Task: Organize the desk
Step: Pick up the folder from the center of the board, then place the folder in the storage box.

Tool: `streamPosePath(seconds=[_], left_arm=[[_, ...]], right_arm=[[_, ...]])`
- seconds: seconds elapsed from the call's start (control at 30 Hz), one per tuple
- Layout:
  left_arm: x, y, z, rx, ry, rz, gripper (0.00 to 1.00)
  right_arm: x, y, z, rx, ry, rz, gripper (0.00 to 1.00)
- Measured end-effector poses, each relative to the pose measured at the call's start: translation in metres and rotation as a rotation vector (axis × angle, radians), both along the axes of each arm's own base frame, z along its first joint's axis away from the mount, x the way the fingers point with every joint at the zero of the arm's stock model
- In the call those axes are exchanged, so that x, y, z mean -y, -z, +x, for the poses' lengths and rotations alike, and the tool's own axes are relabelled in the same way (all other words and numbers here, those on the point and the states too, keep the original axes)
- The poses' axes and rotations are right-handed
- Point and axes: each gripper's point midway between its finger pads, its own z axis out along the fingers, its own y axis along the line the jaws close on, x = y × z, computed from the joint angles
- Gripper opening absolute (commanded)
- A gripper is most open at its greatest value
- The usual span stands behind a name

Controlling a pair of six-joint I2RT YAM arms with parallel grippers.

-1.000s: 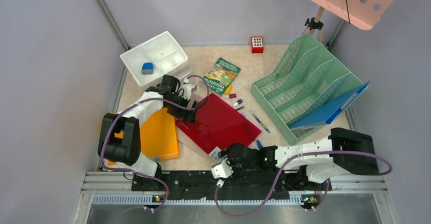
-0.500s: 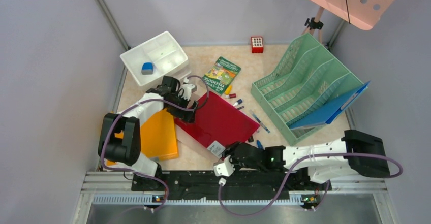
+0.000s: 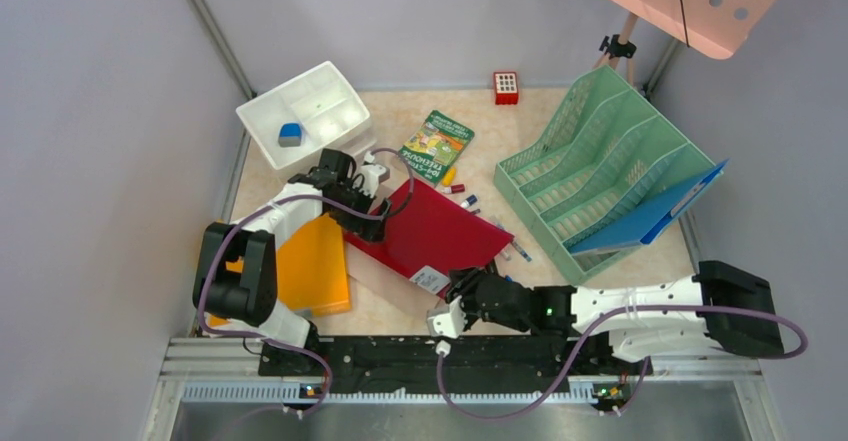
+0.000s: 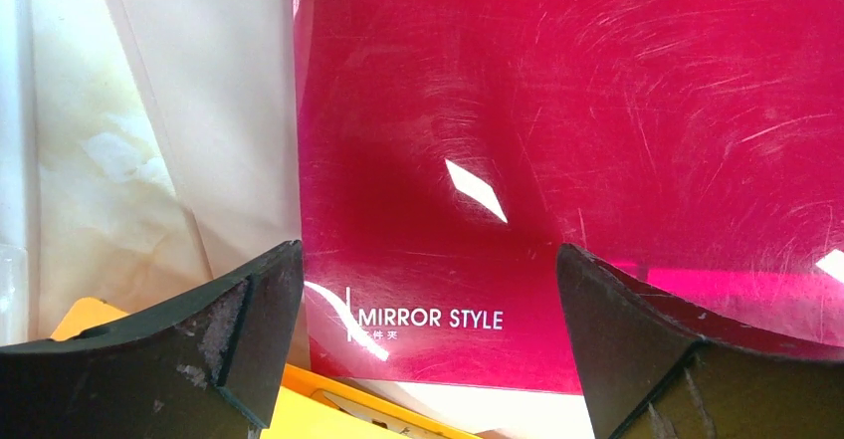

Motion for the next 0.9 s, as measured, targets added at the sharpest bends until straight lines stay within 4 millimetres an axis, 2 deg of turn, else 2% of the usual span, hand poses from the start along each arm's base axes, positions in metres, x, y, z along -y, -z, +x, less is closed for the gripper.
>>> streamPosePath(seconds=[0.1, 0.2, 0.3, 0.33, 0.6, 0.77, 0.8, 0.9], left_arm=[[0.004, -0.001, -0.004, -0.015, 0.012, -0.025, 0.98], [0.015, -0.004, -0.015, -0.055, 0.043, -0.076, 0.99], [0.022, -0.008, -0.021, -0.077, 0.063, -0.111, 0.98], [0.023, -0.010, -0.022, -0.079, 0.066, -0.118, 0.98], [0.021, -0.027, -0.013, -0.015, 0.061, -0.104, 0.99], [0.027, -0.061, -0.001, 0.048, 0.072, -0.107, 0.99], [0.029, -0.079, 0.007, 0.080, 0.070, -0.117, 0.99], [0.034, -0.117, 0.021, 0.161, 0.058, -0.145, 0.99]], right_arm=[[0.000, -0.010, 0.010, 0.050, 0.021, 0.035, 0.29], [-0.001, -0.021, 0.020, 0.089, 0.049, 0.071, 0.21], [-0.003, -0.028, 0.024, 0.107, 0.059, 0.098, 0.02], [-0.003, -0.029, 0.024, 0.111, 0.062, 0.101, 0.00], [0.001, -0.033, 0.034, 0.130, 0.085, 0.102, 0.00], [0.006, -0.046, 0.053, 0.165, 0.142, 0.121, 0.00], [0.007, -0.052, 0.058, 0.173, 0.156, 0.129, 0.00], [0.010, -0.073, 0.071, 0.196, 0.201, 0.164, 0.00]])
